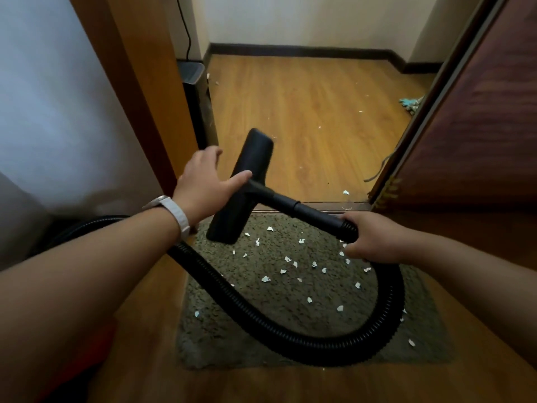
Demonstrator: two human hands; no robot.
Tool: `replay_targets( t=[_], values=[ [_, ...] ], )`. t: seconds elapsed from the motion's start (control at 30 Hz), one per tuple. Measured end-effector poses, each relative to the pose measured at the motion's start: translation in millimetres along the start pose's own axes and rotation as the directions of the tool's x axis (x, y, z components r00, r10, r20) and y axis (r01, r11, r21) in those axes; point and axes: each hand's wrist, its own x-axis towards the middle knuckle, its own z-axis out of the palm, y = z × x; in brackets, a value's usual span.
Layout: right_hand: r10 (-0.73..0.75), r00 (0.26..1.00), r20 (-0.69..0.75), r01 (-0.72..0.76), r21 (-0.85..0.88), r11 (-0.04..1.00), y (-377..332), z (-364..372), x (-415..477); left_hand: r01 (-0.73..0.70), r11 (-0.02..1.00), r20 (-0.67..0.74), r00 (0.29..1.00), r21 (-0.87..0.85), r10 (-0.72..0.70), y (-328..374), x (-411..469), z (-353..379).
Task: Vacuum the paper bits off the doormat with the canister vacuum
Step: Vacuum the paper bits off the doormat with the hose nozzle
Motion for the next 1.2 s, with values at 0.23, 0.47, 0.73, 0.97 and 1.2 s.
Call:
replay_targets(
  t=[0.23, 0.47, 0.73, 0.97, 1.2],
  values=[
    [-0.098, 0.995, -0.033, 0.093, -0.12, 0.988, 6, 0, -5, 0.333, 0.811, 0.291, 0.933, -0.481, -0.21, -17, -10, 23],
    [-0.148, 0.965, -0.218, 0.125, -0.114, 0.986, -2, 5, -3, 0.527, 0.503, 0.387, 0.848, -0.686, -0.361, -13, -4, 26],
    [0.07, 0.997, -0.022, -0.053, 0.431, 0.901, -11, 40, 1, 0.515, 0.466, 0.404, 0.856, -0.719, -0.323, -11, 3, 26],
    [0.022, 0.999, -0.039, -0.007, 0.338, 0.941, -13, 54, 10, 0.472, 0.502, 0.413, 0.881, -0.725, -0.232, -19, -1, 37],
    [-0.035, 0.984, -0.177, 0.074, 0.218, 0.973, -18, 55, 11, 0.514, 0.456, 0.47, 0.856, -0.726, -0.217, -20, -12, 34]
  ],
)
